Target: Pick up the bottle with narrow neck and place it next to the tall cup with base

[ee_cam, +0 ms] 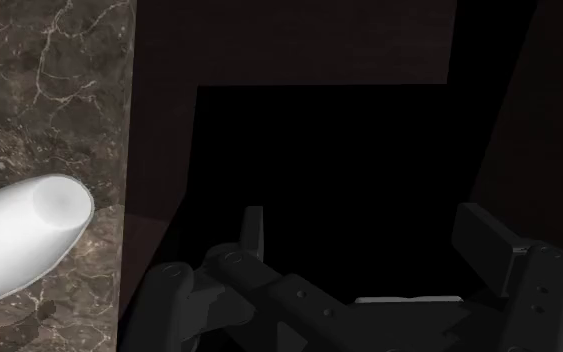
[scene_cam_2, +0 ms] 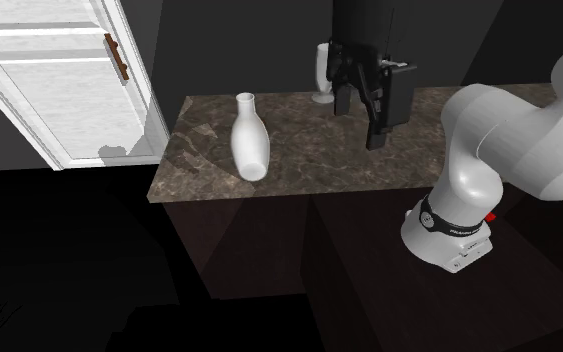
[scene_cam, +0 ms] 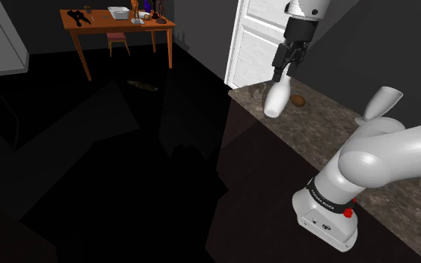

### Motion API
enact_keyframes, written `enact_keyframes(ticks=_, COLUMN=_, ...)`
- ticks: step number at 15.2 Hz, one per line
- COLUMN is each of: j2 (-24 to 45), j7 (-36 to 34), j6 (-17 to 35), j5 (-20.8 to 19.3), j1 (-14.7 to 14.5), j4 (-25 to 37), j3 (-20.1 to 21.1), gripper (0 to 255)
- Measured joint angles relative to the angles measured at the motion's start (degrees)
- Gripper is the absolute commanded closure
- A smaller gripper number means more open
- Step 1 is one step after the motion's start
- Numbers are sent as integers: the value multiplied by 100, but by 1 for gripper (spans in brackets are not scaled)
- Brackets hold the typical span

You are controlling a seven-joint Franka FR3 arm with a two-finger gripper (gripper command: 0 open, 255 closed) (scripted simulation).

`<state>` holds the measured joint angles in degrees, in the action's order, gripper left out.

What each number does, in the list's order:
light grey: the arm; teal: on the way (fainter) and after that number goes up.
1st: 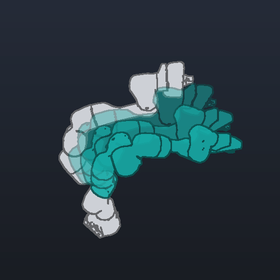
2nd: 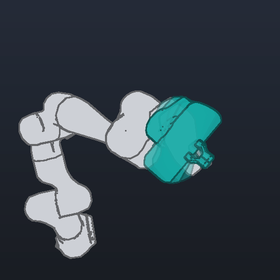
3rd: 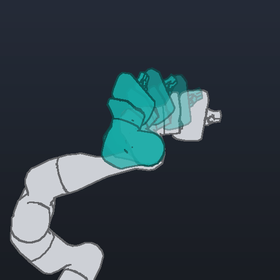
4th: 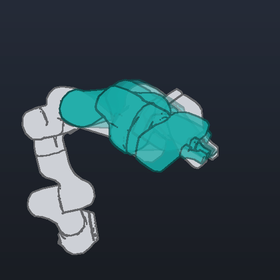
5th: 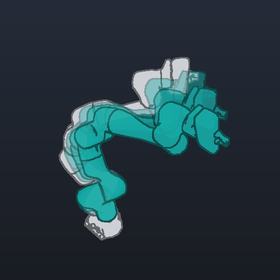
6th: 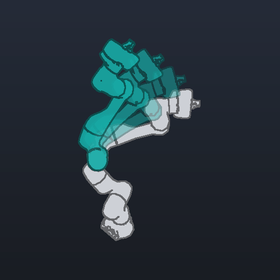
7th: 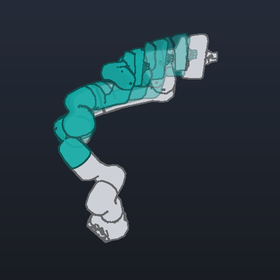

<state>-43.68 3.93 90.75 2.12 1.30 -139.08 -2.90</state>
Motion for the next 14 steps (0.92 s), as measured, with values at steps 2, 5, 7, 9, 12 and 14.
enact_keyframes(ticks=2, j2=45, j7=63, j6=56, j5=-45, j1=22, j4=-3, j3=-52, gripper=0)
enact_keyframes(ticks=5, j2=174, j7=405, j6=308, j5=-279, j1=141, j4=-73, j3=-331, gripper=0)
enact_keyframes(ticks=7, j2=354, j7=669, j6=475, j5=-447, j1=224, j4=-17, j3=-549, gripper=0)
enact_keyframes(ticks=9, j2=587, j7=917, j6=723, j5=-588, j1=290, j4=22, j3=-760, gripper=0)
enact_keyframes(ticks=12, j2=846, j7=1313, j6=1060, j5=-793, j1=408, j4=34, j3=-1095, gripper=0)
enact_keyframes(ticks=14, j2=1150, j7=1581, j6=1254, j5=-884, j1=452, j4=211, j3=-1320, gripper=0)
